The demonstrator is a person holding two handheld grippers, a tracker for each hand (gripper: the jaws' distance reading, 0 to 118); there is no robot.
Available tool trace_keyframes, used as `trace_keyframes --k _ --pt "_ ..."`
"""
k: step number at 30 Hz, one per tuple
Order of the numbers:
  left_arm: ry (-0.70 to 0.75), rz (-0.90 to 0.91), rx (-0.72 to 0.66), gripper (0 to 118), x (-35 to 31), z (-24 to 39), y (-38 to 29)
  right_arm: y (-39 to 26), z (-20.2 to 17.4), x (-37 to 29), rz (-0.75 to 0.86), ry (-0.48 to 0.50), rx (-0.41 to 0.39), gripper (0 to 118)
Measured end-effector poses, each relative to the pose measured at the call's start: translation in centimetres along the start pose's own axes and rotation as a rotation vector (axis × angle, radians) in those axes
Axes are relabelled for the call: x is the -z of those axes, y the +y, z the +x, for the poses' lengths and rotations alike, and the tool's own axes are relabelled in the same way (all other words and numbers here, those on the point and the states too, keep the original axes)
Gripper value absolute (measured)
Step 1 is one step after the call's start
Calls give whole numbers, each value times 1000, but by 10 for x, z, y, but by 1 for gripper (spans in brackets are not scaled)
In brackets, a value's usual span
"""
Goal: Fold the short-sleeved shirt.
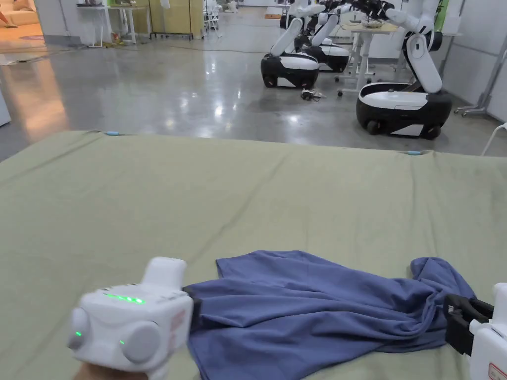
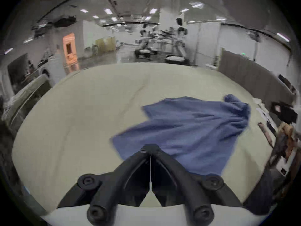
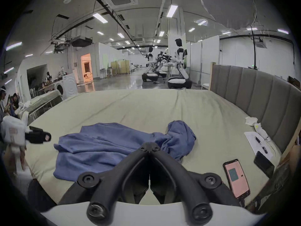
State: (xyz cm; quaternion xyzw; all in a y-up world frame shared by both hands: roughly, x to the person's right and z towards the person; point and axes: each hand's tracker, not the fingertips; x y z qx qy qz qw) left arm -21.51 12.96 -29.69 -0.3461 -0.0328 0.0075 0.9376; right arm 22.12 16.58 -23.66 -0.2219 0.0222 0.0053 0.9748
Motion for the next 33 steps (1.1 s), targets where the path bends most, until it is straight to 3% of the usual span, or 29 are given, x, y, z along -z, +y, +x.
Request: trace_keyframes --k 1,2,3,4,5,6,7,12,14,16,18,19,29,30,31,32,33 --pt "20 -7 1 1 11 -13 7 1 3 1 -3 -8 6 3" --pt "32 -4 1 16 19 -22 14 2 5 2 -4 -16 15 3" --pt "27 -5 -7 24 30 -28 20 3 7 4 -8 -22 28 3" --pt "30 -20 -9 24 44 -33 26 4 10 6 -17 -24 37 3" --pt "5 -71 -9 59 57 -37 29 4 12 7 -23 -30 38 3" --pt "-17 -132 4 103 74 -36 29 4 14 9 -27 -42 36 3" --pt "-64 -118 63 118 82 -33 19 5 16 10 -33 -49 33 3" --pt "77 -312 68 108 102 3 8 9 28 15 -56 -69 49 3" --pt "82 -265 44 105 109 -11 12 11 33 16 -61 -78 47 3" --pt "27 -240 79 78 96 0 16 13 38 16 -63 -82 46 3" --pt "25 -209 138 13 92 5 17 15 43 20 -66 -81 53 3" --pt "-10 -206 119 2 91 8 19 15 47 24 -73 -82 61 3" --pt "-121 -63 7 2 32 16 47 34 107 100 -174 -150 88 5" --pt "-117 -54 13 2 29 21 49 38 115 118 -206 -167 89 14" --pt "-124 -46 14 2 27 21 51 42 124 137 -234 -167 94 33" --pt "-132 -43 13 2 27 21 53 45 132 156 -264 -149 101 64" --pt "-132 -38 9 2 27 21 55 47 140 173 -289 -112 114 75"
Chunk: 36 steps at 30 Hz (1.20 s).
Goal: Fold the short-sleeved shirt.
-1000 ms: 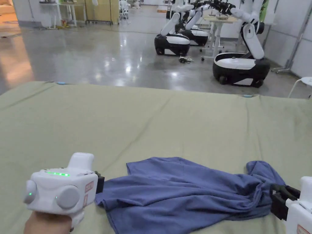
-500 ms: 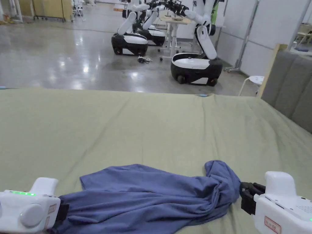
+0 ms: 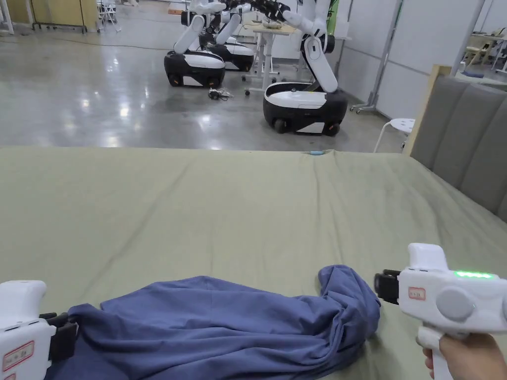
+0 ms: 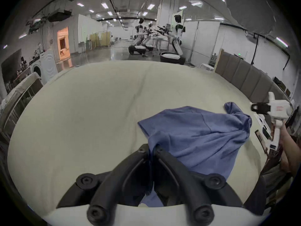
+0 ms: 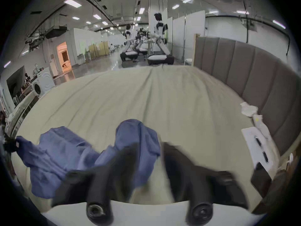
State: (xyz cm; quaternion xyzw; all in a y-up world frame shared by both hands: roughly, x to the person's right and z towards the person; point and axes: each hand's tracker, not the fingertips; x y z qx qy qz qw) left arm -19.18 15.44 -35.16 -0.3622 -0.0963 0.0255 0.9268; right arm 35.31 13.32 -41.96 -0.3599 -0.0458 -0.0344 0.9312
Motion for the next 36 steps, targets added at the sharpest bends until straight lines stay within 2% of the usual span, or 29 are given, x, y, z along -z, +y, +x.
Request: trace_keyframes --k 1,2,3,8,10,11,12,13,14,15,16,19,23,26,32,36 --pt "3 8 2 2 1 0 0 7 5 20 -43 16 14 75" --pt "7 10 5 2 3 0 1 13 7 38 -81 5 12 100" --pt "14 12 2 2 4 0 0 16 8 52 -95 -16 22 107" --pt "53 -19 12 2 7 3 -5 32 4 100 -171 21 19 107" --pt "61 -32 2 2 11 -1 -7 29 1 111 -279 59 41 106" --pt "67 -37 -3 2 14 -2 -9 25 -1 113 -338 92 63 93" --pt "71 -42 -5 2 17 -2 -10 21 -2 112 -344 118 82 63" --pt "74 -50 -14 2 25 -13 -12 18 -6 107 -322 38 50 41" --pt "64 -64 -23 2 30 -16 -12 18 -6 98 -262 -5 -2 10" --pt "62 -77 -28 2 35 -18 -13 19 -1 91 -255 88 29 10" --pt "64 -85 -19 2 39 -21 -14 20 -2 79 -242 84 57 10" --pt "75 -99 -33 1 44 -35 -13 35 -5 41 -128 61 1 10" --pt "85 -24 -95 1 18 -53 12 75 -6 -20 -24 74 22 10" --pt "99 44 -86 1 -15 -58 44 105 -12 -67 57 75 10 10" --pt "215 232 5 0 -87 -73 140 172 -31 -161 248 79 23 10" --pt "244 357 -4 0 -129 -83 208 224 -41 -209 390 81 61 10"
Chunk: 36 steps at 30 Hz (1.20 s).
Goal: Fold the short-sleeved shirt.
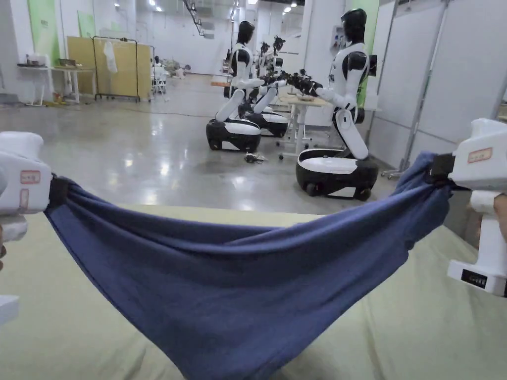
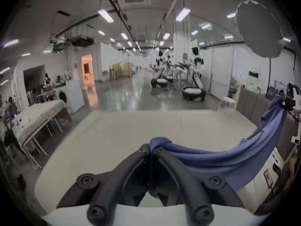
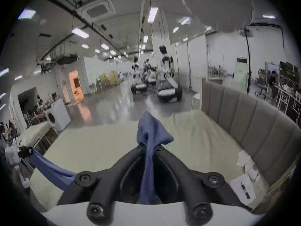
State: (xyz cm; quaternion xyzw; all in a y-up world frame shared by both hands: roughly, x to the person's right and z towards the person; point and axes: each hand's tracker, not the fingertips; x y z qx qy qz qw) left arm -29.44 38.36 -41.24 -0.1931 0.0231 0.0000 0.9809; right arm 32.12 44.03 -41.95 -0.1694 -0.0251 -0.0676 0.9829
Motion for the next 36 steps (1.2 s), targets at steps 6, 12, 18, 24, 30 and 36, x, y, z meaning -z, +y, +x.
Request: trace_keyframes --k 6,12,18,24,30,36 --pt "43 129 -15 0 -1 -6 89 81 -18 -13 164 8 90 10" --pt "94 163 4 0 13 -2 125 114 -27 -4 219 -4 111 10" --pt "77 50 -27 0 74 2 63 48 -24 45 120 -48 87 10" --pt "35 -62 -105 0 123 -10 -13 -31 3 67 56 -50 121 10" --pt "-91 -153 -85 0 57 -16 -95 -121 47 13 -27 25 171 10" --pt "-104 -349 4 0 -37 -14 -245 -265 74 -53 -229 33 39 10"
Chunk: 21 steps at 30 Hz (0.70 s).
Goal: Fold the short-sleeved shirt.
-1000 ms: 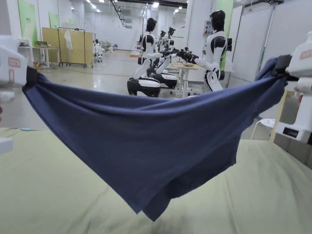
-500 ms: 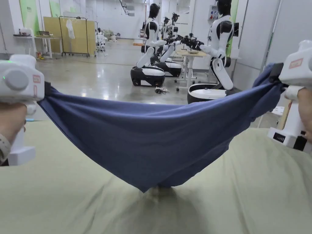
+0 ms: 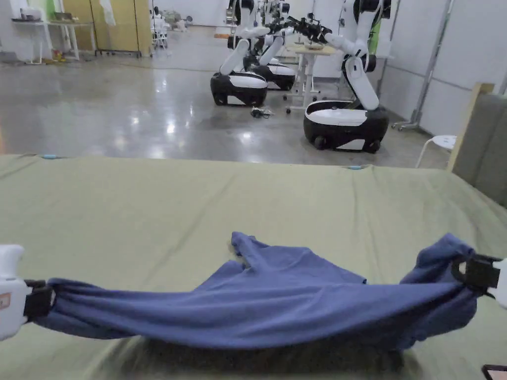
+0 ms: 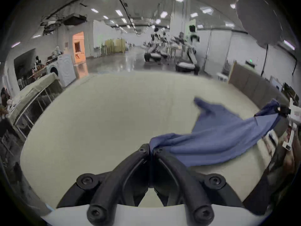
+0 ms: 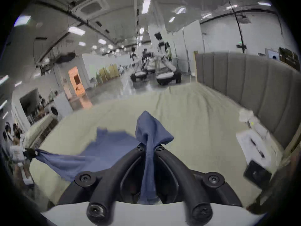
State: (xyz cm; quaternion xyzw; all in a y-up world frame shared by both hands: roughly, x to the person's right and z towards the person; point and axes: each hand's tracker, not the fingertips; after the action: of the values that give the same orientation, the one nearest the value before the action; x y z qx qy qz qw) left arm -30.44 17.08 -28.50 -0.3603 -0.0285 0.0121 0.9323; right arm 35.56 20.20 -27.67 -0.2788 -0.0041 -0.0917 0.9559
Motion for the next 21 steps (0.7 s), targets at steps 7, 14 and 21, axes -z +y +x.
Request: trace_keyframes --k 7,14,21 --pt "-33 -139 -162 20 3 2 -98 -118 27 16 -252 -72 -7 14" --pt "93 184 -2 108 -69 60 -80 -85 -24 -50 83 -12 -98 101" --pt "46 369 1 59 -90 106 -74 -77 -122 -75 320 137 -261 89"
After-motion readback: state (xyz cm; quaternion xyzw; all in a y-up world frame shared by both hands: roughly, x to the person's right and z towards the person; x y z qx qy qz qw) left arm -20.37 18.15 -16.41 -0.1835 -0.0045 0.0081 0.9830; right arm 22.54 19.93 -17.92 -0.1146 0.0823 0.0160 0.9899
